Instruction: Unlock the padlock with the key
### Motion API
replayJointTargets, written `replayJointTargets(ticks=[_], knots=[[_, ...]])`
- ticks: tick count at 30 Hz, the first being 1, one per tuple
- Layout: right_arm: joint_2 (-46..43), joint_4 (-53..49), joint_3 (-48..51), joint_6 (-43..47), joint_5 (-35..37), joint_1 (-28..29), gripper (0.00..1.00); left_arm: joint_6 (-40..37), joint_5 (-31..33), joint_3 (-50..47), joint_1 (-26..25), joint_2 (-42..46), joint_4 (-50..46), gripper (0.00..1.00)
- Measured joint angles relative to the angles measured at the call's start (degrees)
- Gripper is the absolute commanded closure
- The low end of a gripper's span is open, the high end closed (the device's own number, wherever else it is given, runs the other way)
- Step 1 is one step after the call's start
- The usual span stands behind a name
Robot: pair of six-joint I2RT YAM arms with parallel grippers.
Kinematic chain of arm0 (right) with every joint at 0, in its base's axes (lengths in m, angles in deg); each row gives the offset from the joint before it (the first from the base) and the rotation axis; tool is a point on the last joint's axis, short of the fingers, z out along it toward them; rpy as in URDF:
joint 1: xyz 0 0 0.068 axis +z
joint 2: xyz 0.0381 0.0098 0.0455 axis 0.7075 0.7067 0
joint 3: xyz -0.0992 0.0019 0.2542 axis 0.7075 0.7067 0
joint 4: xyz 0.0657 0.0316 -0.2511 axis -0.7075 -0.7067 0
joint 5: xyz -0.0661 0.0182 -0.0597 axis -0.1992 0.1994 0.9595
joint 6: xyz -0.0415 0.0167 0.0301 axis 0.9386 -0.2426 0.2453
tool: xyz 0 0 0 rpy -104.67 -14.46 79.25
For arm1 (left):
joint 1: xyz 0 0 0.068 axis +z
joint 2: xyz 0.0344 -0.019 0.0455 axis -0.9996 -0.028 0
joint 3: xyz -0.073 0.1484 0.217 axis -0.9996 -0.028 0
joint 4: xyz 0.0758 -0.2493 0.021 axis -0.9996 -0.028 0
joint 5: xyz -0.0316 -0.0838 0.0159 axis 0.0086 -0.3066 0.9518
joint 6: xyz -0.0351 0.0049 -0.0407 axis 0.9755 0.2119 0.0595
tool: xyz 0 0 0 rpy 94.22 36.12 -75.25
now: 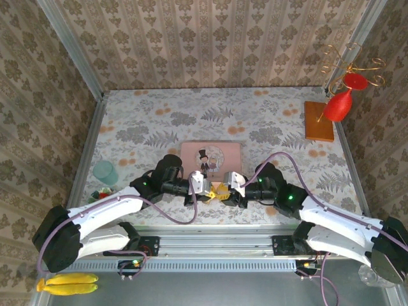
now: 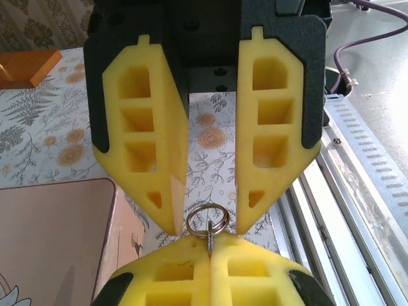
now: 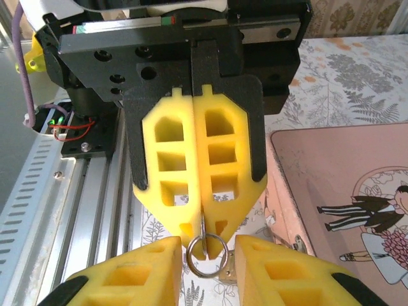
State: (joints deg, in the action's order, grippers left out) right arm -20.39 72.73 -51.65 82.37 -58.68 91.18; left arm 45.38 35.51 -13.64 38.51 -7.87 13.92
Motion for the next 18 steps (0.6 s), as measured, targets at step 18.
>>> replayJointTargets(ticks=[18], knots=[[2.84, -4.20, -2.69, 2.75, -0.83, 0.28, 1.00, -0.63, 0.96, 0.00, 0.09, -0.44, -4.22, 1.00]])
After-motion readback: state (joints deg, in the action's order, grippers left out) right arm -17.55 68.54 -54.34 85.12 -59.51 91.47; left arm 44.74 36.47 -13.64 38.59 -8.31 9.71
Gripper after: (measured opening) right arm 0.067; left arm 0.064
